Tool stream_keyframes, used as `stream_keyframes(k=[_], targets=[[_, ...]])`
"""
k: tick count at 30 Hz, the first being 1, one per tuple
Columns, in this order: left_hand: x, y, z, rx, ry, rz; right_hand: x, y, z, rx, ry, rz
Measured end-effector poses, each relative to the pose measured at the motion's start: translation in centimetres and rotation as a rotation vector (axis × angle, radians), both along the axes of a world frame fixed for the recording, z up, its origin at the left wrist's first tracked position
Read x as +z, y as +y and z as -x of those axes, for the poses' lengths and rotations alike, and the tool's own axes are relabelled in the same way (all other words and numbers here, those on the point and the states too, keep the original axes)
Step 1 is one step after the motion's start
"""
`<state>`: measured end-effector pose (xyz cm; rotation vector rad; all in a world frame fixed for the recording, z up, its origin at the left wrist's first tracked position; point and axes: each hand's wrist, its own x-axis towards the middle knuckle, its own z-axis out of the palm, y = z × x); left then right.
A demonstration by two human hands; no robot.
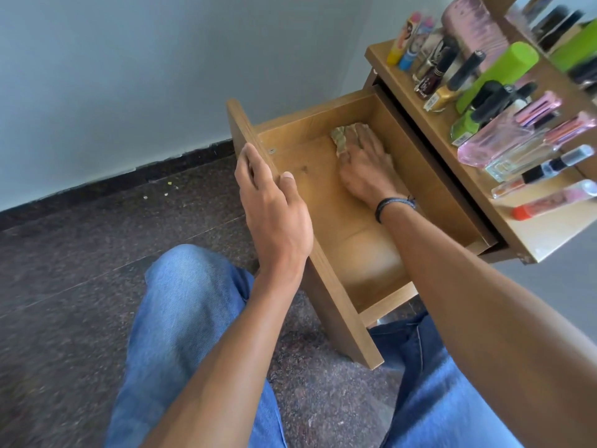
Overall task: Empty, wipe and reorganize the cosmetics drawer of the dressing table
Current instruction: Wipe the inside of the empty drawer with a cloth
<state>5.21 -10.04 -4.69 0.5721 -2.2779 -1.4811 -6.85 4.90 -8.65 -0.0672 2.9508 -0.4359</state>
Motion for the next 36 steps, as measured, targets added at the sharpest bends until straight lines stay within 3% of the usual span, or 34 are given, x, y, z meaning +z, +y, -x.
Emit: stream_keyframes(k=[6, 11, 19, 36], targets=[[-0.1, 0.1, 0.1, 0.01, 0.003, -0.012, -0.3, -1.2, -6.2, 0.152, 0.017, 0.004], [0.0, 0.1, 0.2, 0.001, -0.008, -0.007, 0.9, -0.4, -4.1, 0.218, -0.095, -0.02], [0.0, -0.1, 0.1, -0.024, -0.005, -0.01, 2.2, 0.8, 1.1, 0.086, -0.21, -0.091], [0.0, -0.2, 0.1, -0.007, 0.026, 0.023, 6.8, 5.8, -8.1, -0.008, -0.448, -0.271]])
